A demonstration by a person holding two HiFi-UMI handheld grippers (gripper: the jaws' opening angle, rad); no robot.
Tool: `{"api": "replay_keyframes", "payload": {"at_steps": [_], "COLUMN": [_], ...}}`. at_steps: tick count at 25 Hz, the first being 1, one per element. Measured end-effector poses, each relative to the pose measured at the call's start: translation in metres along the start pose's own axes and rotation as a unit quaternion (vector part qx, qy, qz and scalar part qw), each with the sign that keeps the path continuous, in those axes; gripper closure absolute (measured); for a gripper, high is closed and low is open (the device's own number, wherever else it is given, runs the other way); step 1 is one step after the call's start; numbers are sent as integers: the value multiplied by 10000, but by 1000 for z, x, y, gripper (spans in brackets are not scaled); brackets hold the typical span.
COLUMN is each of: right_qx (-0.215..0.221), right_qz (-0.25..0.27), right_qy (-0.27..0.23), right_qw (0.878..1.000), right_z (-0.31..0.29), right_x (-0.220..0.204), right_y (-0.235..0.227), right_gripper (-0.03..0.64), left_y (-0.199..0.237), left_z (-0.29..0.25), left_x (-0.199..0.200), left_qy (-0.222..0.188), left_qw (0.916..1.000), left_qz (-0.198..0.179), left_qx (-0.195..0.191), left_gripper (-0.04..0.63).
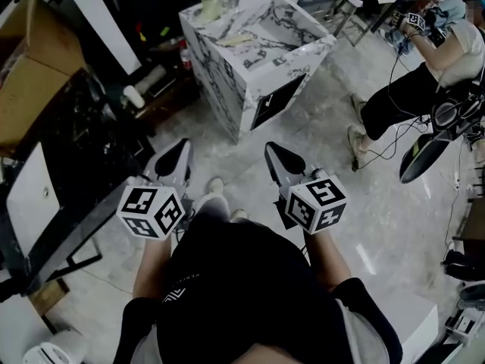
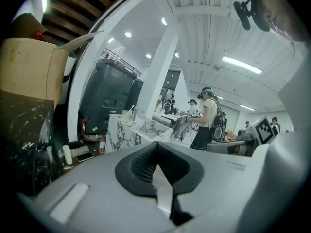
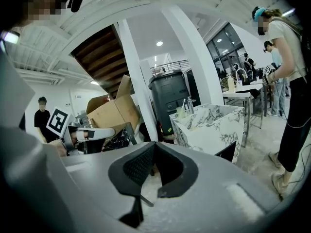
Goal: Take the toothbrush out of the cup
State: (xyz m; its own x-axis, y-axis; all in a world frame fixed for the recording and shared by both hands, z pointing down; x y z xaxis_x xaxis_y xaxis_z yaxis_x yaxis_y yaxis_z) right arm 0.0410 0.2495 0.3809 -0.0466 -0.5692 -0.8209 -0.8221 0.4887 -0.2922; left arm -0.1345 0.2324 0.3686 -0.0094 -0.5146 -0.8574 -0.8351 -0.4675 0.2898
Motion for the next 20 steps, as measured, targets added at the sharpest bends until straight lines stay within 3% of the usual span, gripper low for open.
{"api": "replay_keyframes", "payload": {"at_steps": [5,13,20], "right_qx": [-96,-227,-257], "right_qz": [-78,-47,-15], "right_qy": [33,89,275], "right_qw": [9999,9997,9993], "right_z": [-3,-35,-81], "right_x": [2,26,58], "right_y": [-13,-38,-65], "right_gripper": [614,614,614], "left_y": [-2,28,60], "left_z": [-20,-70,-114], "left_x": [8,33,67], "left_qy": [116,190,174], "left_qw": [9993,9994,9995], "left_qz": [-346,-287,-237], "left_qx": [14,-33,-83], "left_gripper": [556,482,474]}}
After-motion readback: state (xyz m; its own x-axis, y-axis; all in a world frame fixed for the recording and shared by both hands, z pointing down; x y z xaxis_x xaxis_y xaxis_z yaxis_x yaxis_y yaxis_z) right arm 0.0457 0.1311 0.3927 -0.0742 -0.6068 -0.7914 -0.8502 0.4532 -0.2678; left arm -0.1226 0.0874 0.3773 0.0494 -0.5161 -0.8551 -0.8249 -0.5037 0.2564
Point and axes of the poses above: the fingertips, and each gripper's own axes: z backward along the fingers, y to its left, x out of its top, the point moved 1 cm from there along z, backward along the fingers, and after that the axes turned 11 degrees about y, right-handed, at the moved point
